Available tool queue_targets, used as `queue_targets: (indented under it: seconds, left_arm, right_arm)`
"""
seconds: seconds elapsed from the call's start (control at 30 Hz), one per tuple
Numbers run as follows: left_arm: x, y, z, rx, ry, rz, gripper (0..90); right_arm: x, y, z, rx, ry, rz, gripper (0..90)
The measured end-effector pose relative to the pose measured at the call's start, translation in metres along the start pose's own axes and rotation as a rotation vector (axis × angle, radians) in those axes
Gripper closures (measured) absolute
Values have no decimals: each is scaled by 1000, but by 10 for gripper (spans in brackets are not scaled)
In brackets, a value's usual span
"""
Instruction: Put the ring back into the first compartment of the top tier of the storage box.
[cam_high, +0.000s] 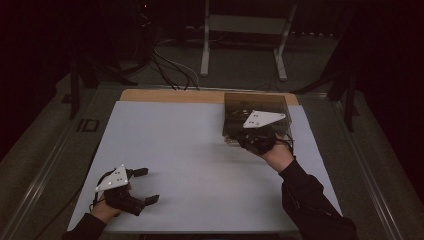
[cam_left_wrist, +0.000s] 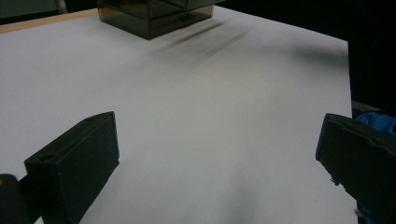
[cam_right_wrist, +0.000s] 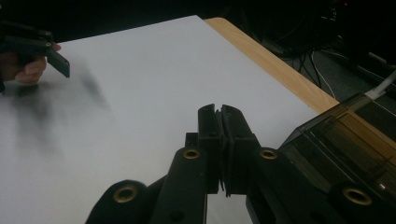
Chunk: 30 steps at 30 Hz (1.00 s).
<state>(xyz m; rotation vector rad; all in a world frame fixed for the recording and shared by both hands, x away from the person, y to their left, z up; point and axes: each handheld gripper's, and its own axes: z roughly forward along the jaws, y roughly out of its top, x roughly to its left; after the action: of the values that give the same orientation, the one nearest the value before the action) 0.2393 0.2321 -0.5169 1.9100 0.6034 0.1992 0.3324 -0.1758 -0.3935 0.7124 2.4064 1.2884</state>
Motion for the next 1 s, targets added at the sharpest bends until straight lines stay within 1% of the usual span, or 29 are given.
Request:
queue_targets:
  seconds: [0.57,0.73,1.0]
  left_arm:
    - [0,0,0,1,1,-1,11]
    - [0,0,0,0,0,-2,11]
    - [0,-1,0,0,0,-4,11]
  right_arm:
    - [-19,2,2,5,-45,22,876]
    - [-29,0,8,10,-68,53,876]
    - [-37,-2,14,22,-87,65,876]
